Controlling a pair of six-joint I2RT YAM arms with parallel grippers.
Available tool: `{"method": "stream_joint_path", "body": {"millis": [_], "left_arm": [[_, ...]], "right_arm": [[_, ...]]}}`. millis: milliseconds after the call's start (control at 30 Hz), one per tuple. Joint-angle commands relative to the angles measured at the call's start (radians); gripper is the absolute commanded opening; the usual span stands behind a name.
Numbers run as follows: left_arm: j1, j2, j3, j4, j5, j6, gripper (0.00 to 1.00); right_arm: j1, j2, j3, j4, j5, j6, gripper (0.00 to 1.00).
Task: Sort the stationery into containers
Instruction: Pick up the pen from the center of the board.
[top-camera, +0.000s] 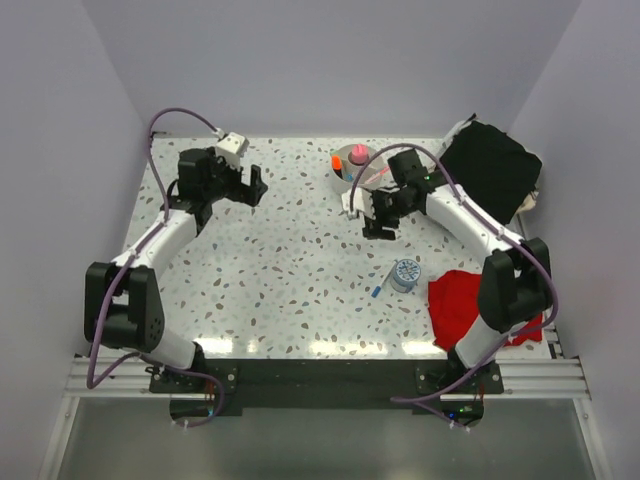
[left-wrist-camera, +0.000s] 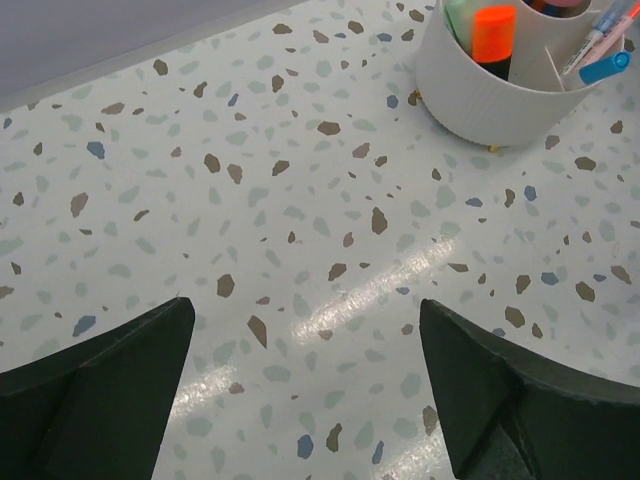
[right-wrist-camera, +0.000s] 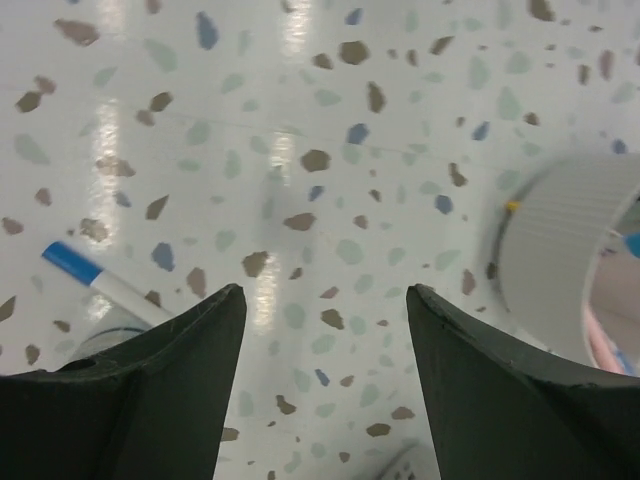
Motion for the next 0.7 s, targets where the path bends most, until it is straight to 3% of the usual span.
{"method": "stream_joint_path", "body": {"millis": [0,133,300,433,667], "left_arm": [[0.0,-0.063,-0.045,0.037,-0.035,-0.046,1.0],[0.0,-0.065,-0.051,0.014,-0.096,-0.029,1.0],[0.0,-0.047,-0.033,-0.003,-0.12,-0.004,1.0],[0.0,-0.044,-0.024,0.001,-0.117,-0.017,1.0],[0.002,-0.036,-0.012,-0.003,-0.134,-0.02,1.0]], "right_arm": [[0.076,-0.088,-0.155,-0.091,0.043,-0.358,0.7],[0.119,-0.127,-0.251,-0.07,0.057,-0.507,0.69],[0.129,-0.072,-0.222,-0.173,0.067,-0.611,0.61],[0.148,-0.052,-0.239,-0.185,0.113,-0.651,0.59],[0.166,-0.03,-0.257,-0.191,0.135,-0.656,0.43]]}}
